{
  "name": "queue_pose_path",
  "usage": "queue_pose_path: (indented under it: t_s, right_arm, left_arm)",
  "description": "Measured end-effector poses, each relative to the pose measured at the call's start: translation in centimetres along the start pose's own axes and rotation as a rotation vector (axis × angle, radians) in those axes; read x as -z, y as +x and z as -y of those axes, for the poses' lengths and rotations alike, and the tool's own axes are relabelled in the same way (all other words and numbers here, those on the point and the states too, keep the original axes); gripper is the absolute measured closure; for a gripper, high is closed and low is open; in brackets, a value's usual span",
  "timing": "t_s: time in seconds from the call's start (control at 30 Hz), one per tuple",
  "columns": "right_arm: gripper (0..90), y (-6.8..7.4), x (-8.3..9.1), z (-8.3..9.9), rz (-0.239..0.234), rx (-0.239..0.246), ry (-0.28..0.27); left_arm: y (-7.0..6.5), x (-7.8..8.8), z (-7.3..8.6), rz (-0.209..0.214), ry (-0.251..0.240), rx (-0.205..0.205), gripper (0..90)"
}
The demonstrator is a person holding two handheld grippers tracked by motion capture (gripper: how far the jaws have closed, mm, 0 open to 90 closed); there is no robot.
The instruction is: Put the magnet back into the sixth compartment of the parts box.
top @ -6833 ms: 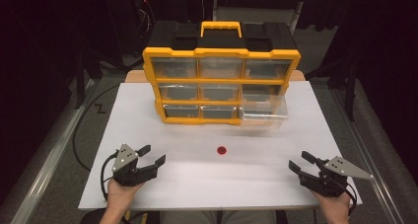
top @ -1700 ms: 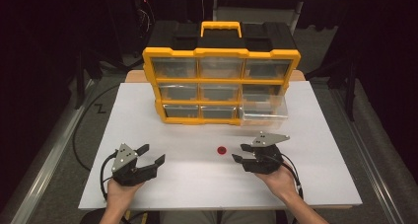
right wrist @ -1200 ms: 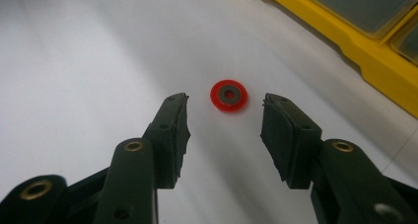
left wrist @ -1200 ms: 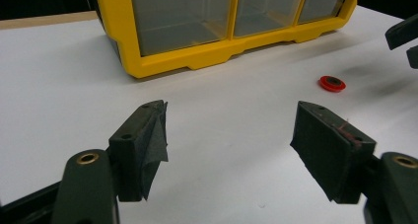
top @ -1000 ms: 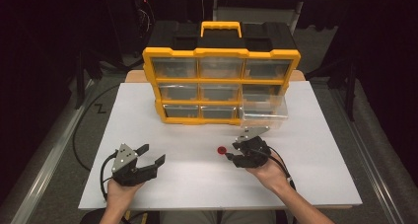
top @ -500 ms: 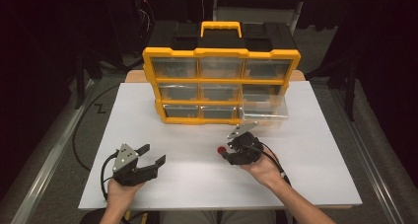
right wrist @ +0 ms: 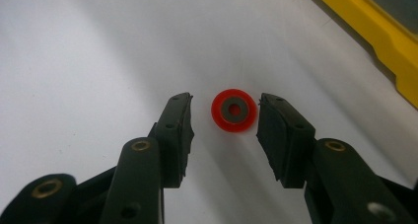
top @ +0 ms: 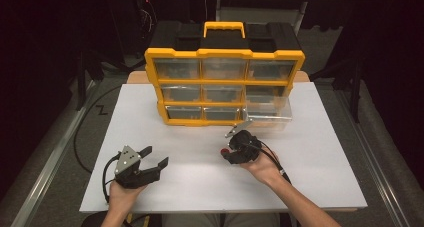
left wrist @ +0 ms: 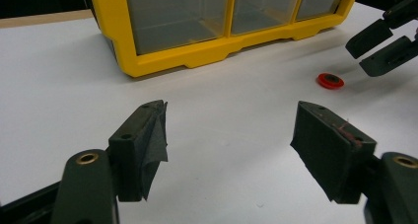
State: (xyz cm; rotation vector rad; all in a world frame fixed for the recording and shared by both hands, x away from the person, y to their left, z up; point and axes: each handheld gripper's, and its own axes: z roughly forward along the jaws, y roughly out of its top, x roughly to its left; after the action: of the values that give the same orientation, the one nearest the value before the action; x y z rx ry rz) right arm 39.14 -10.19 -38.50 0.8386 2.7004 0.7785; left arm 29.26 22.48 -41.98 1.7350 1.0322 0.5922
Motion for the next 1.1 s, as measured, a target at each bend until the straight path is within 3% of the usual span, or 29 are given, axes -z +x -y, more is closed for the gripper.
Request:
queue_pose_path:
  t_s: [0.6, 0.67, 0.8, 1.1]
  right_arm:
    - [58.0, -0.3, -2.3, -1.4, 0.004, -0.030, 0.118]
    - [57.1, -0.3, -2.4, -1.5, 0.007, -0.016, 0.134]
    - [57.1, -0.4, -2.8, -1.8, 0.007, -0.001, 0.136]
    - [57.1, -0.7, -3.1, -2.0, 0.005, -0.027, 0.173]
  left_arm:
    - [-0.1, 0.0, 0.0, 0.000, 0.001, -0.009, 29.0]
    - [-0.2, 0.1, 0.0, -0.004, -0.006, -0.011, 28.6]
    - [-0.3, 0.0, 0.0, -0.007, -0.002, -0.018, 28.5]
    - [-0.3, 0.0, 0.0, -0.006, -0.001, -0.022, 28.5]
